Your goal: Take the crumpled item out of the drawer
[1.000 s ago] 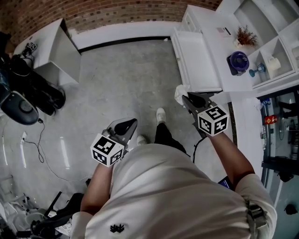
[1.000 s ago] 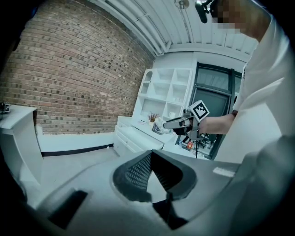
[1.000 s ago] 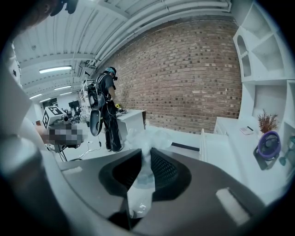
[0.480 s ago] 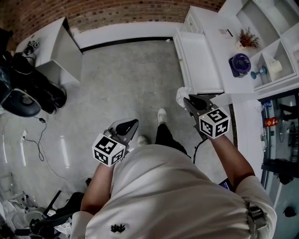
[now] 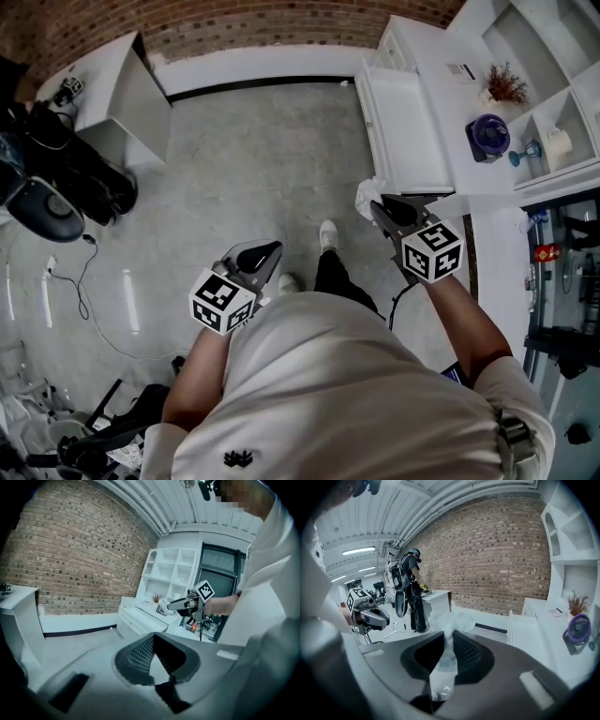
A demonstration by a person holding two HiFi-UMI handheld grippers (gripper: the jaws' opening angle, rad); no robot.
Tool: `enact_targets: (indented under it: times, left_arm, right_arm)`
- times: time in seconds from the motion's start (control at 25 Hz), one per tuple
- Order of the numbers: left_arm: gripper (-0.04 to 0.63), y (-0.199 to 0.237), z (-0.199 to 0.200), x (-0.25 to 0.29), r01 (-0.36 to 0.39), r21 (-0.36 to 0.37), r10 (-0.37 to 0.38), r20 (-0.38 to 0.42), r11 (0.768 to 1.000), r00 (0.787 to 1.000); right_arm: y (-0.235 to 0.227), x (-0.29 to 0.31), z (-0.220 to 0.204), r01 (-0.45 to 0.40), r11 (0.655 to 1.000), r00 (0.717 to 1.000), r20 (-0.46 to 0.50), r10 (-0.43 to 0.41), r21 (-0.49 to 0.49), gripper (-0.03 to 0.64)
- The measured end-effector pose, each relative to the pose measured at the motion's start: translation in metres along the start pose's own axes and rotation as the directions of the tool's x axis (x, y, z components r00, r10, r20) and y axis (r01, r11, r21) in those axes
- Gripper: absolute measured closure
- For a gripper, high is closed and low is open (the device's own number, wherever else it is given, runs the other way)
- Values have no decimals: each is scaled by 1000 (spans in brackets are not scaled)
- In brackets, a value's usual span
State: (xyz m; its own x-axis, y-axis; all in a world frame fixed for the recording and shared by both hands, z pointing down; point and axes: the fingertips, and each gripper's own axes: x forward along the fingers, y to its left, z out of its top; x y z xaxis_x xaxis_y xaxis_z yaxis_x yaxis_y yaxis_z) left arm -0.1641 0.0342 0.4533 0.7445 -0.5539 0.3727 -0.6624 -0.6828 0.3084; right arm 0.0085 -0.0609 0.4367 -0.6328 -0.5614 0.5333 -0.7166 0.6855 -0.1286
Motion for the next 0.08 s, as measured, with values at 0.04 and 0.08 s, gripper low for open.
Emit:
enact_targets:
  times: [0.04,0.08]
  left_arm:
    - [591,1,0,1,0,0,0,-2,1000,1000]
    - [591,2,1,3,0,0,0,-3,1000,1000]
  right_arm:
    - [-1,1,0,-2,1000,1000,-1,2,0,543]
    - [-1,2,1,-5,1000,1000,-1,5,-1,543]
